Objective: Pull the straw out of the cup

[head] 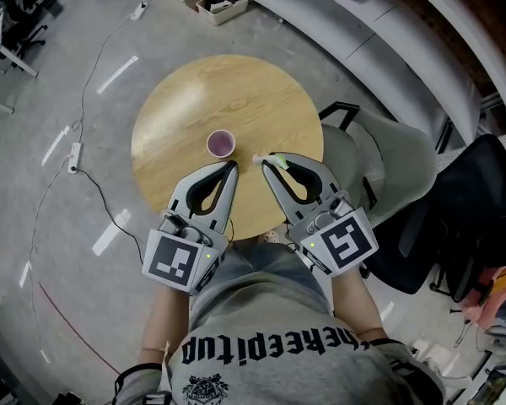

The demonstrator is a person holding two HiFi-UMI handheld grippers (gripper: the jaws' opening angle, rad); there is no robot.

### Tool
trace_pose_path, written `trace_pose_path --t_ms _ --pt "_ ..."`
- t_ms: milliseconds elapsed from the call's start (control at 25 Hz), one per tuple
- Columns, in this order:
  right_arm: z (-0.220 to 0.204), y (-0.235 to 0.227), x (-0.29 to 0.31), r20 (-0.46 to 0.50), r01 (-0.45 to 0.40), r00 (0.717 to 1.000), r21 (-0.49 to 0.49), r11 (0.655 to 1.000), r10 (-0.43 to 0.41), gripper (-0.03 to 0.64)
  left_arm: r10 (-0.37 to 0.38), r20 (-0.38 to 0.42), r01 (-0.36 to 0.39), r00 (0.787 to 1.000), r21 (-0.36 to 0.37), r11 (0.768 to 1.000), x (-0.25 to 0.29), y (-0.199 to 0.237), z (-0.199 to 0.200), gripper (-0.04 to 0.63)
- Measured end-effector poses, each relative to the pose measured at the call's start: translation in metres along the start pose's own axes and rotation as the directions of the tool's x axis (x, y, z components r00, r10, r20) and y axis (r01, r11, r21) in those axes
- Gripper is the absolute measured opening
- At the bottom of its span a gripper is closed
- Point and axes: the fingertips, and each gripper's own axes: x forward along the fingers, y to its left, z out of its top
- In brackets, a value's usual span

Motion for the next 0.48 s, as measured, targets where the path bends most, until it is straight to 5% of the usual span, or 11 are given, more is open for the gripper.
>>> trace_pose_path --t_ms 480 --pt "0.006 0.004 -0.019 0.056 -0.071 0.996 0.004 0.997 0.071 0.049 0.047 0.009 -0.047 0.999 0.009 0.999 -0.002 -0.018 0.0 0.026"
